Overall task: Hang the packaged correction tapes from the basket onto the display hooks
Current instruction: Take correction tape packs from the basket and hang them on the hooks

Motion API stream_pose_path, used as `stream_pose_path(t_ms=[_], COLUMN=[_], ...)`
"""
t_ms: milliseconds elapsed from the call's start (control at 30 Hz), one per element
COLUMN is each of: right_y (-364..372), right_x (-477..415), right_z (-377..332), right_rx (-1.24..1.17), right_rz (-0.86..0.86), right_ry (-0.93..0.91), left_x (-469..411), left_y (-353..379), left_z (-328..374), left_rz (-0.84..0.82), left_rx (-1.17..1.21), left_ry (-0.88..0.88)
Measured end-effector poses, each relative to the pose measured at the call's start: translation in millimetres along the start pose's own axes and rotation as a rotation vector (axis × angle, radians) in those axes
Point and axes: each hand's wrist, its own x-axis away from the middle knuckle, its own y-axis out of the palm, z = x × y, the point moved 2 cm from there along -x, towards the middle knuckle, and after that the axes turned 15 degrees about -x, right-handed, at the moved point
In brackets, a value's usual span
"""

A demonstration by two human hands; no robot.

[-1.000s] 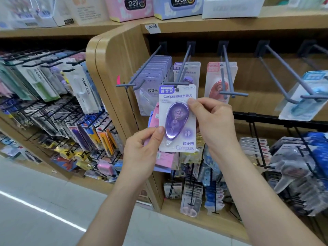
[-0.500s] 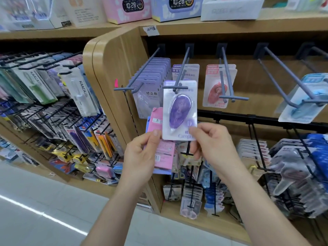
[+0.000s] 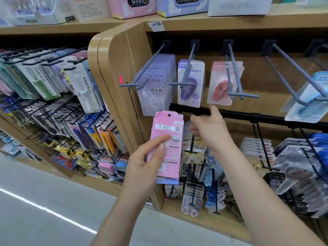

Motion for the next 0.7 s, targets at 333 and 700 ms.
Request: stream_pose_path(t_ms=[333,700], right_y=[-17,-67], right_x=[89,148], right_z=[22,69], right_rx=[-0.269,-0.072], right_rz=[-0.505,0.098], right_ry=[0.179,-0.083], left_x=[2,21], left_y=[11,33], left_z=[-6,-23], left_rz=[-0.049,0.01], left_rx=[0.053,-0.075], left_ry=[0.031,0.161])
